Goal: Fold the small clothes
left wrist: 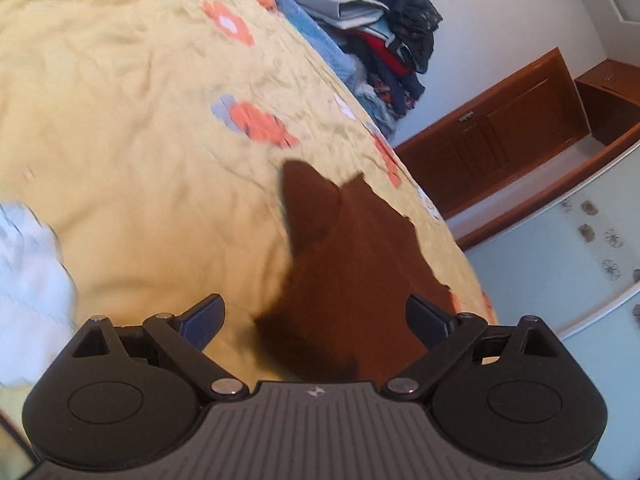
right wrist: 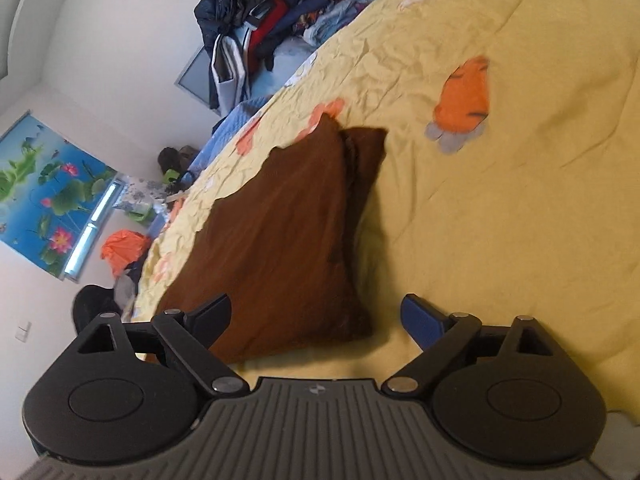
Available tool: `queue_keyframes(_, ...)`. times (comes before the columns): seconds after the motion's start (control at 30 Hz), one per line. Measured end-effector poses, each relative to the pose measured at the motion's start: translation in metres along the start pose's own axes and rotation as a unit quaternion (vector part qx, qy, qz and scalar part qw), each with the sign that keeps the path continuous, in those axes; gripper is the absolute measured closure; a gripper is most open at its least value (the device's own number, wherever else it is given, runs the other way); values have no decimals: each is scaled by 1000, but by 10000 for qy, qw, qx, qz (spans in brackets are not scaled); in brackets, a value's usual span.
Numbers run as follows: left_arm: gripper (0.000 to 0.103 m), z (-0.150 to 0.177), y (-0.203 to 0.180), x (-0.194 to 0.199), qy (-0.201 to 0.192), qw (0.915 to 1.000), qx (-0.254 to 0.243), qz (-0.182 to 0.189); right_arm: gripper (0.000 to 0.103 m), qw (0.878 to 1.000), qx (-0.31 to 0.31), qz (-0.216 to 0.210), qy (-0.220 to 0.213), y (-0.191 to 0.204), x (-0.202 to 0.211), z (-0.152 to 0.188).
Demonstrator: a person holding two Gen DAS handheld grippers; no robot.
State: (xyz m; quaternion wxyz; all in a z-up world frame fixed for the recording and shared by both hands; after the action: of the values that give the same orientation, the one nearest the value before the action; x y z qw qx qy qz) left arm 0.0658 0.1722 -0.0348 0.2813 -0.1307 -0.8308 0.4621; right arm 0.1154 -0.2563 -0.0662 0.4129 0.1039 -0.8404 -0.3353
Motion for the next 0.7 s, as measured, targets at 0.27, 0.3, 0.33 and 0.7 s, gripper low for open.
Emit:
queue_keyframes(0.27,96,9,1,-36,456,9979,146,-443,82,9966,-301,-270,712,16,-53,-9)
queue_keyframes(0.3,96,7,0,-36,458,9977,55,-489,83,9965,-310,-357,693,16,-56,-10)
queue_keyframes(0.33,96,7,-3,-34,467,9975,-63,-525,82,9964,-316,-347,701,17,-55,-10)
queue_keyframes(0.7,96,45,-19,62,827,9931,-721,-424,84,9936,662,-409,818,32,33,39)
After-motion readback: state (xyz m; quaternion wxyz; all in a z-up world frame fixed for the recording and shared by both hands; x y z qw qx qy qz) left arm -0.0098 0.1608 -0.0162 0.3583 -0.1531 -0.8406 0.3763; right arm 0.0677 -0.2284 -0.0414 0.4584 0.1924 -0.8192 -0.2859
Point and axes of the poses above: each gripper's, at about its wrist camera, not at the fingertips, and x roughly against the way its jaws point, y to its left, z to its underside, the point moved 5 cm from there along -x, roughly the way its jaws point, and after that the axes turned 11 degrees about z, right-handed, at the moved point
